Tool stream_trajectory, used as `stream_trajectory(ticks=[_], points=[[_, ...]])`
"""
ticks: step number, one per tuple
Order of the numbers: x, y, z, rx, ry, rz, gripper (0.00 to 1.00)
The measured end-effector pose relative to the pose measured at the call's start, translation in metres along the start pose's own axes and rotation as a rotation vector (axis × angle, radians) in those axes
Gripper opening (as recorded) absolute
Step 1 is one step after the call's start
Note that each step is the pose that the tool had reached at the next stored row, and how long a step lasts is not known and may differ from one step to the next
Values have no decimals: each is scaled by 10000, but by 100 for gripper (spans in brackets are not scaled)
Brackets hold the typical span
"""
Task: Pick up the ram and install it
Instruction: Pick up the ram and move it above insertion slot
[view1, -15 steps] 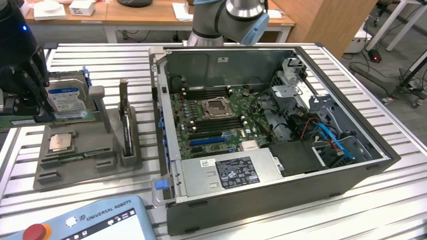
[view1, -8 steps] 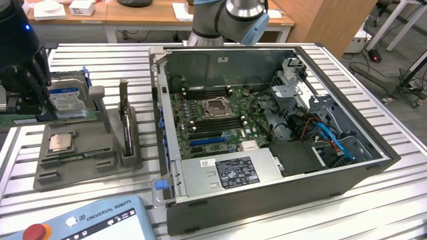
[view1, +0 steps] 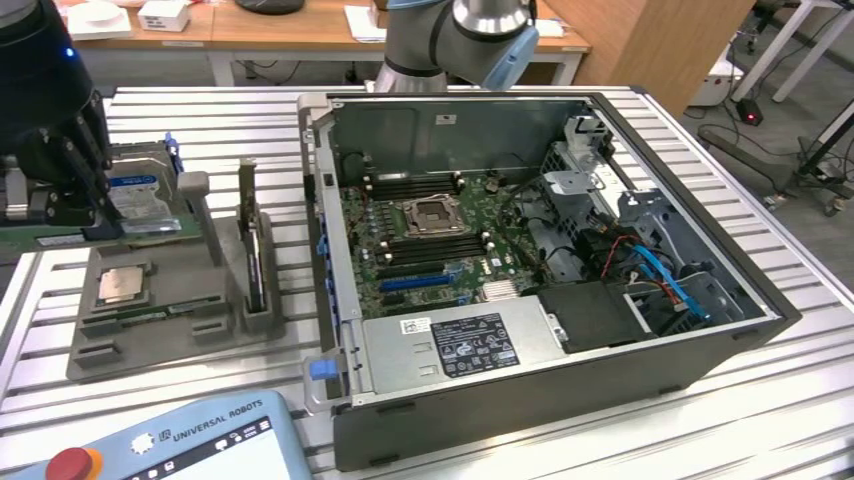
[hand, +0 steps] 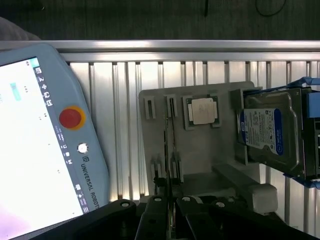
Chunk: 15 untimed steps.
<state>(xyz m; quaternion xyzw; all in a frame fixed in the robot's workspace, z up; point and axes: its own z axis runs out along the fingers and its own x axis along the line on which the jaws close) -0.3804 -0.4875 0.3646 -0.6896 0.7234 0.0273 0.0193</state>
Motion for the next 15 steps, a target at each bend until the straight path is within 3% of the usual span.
stream_trajectory(ticks=[15], points=[[-22, -145, -27, 0, 1, 0, 13]])
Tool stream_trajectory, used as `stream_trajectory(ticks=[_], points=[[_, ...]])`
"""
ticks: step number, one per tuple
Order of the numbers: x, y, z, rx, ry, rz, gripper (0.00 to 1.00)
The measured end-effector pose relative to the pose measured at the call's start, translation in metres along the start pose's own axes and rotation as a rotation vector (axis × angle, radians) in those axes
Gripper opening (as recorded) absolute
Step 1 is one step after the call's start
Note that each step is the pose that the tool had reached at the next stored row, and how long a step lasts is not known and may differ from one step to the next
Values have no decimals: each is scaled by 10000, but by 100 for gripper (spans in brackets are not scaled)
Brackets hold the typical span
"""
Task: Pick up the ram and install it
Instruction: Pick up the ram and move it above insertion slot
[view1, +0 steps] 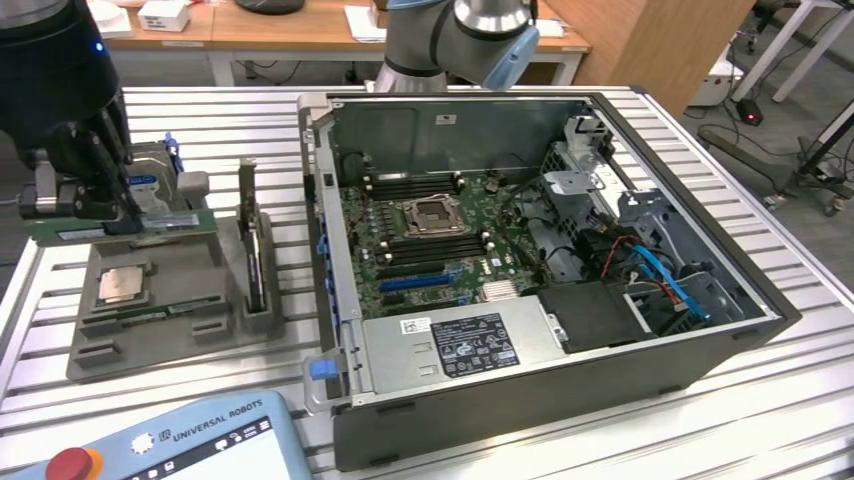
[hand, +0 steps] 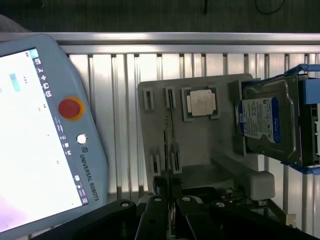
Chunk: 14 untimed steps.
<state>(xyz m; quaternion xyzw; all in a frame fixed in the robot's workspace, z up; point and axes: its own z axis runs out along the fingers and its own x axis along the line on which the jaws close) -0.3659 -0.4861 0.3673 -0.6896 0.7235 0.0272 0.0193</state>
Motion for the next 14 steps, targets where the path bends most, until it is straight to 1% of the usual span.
stream_trajectory(ticks=[7, 14], points=[[-5, -52, -10, -2, 2, 1, 13], [-15, -89, -148, 0, 0, -1, 13]])
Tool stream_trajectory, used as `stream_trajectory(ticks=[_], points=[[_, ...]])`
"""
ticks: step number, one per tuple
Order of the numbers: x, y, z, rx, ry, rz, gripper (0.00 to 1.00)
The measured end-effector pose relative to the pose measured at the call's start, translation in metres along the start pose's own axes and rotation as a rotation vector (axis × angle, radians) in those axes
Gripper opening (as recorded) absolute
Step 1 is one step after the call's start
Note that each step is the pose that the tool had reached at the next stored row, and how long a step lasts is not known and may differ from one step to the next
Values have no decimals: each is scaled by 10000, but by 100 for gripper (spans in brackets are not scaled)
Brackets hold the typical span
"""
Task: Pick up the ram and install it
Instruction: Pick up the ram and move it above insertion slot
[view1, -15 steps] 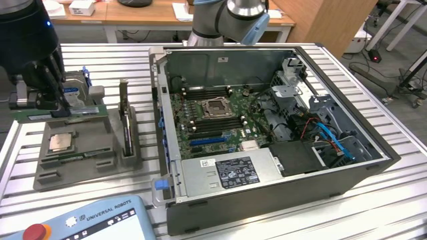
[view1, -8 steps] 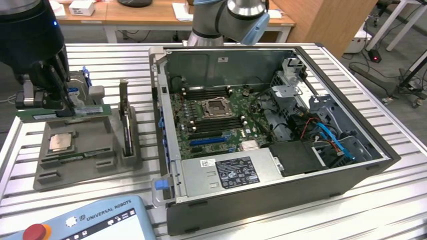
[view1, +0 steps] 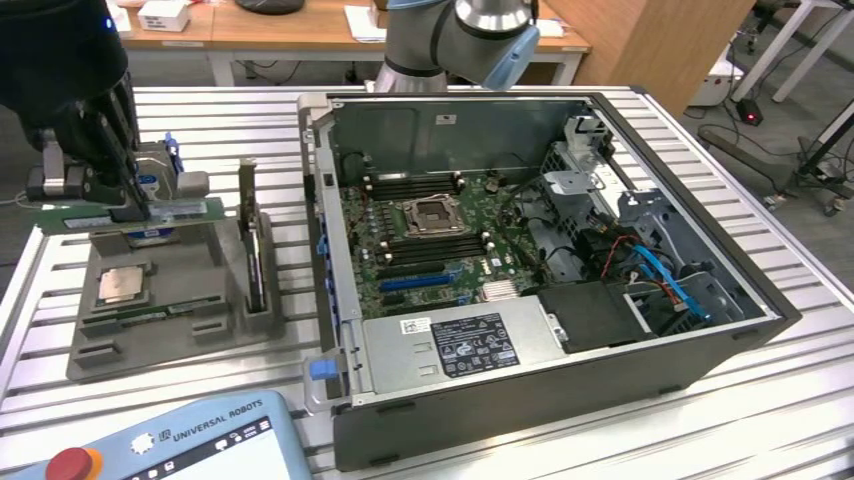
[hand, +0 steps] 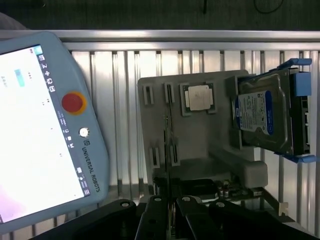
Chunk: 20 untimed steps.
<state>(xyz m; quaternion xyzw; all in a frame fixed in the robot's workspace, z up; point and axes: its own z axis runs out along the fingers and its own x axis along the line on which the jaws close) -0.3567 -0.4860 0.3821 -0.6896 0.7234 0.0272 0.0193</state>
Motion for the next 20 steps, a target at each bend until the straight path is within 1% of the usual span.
stream_trajectory(ticks=[6, 20], points=[[-8, -99, -45, 0, 0, 0, 13], [-33, -385, -56, 1, -1, -1, 13]])
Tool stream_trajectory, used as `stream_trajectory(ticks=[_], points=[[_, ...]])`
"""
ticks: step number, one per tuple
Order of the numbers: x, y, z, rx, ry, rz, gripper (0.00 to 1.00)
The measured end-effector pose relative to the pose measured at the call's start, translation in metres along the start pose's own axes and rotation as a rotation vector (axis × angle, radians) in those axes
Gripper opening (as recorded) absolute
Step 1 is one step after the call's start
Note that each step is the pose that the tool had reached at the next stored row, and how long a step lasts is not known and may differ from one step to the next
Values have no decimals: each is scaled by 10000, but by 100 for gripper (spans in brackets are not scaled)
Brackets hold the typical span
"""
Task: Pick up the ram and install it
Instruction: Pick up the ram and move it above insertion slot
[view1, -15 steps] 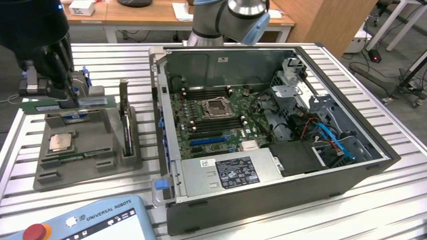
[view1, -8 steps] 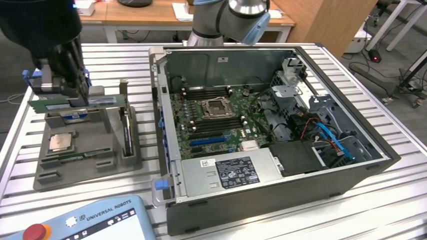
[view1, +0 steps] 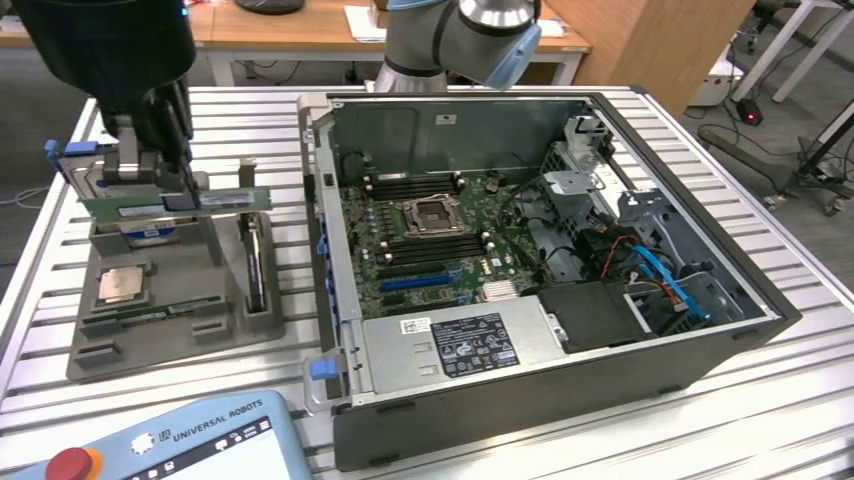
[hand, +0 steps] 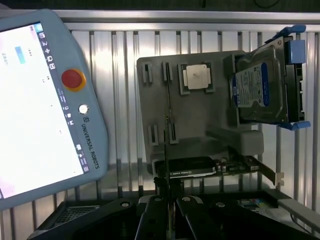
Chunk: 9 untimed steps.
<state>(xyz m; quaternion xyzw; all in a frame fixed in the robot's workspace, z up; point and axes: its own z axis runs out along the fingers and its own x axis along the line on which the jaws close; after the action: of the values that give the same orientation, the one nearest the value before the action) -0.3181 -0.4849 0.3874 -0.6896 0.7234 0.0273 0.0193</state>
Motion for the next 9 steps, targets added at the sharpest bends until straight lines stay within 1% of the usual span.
stream_trajectory(ticks=[9], points=[[-18, -25, 0, -1, 1, 1, 13]])
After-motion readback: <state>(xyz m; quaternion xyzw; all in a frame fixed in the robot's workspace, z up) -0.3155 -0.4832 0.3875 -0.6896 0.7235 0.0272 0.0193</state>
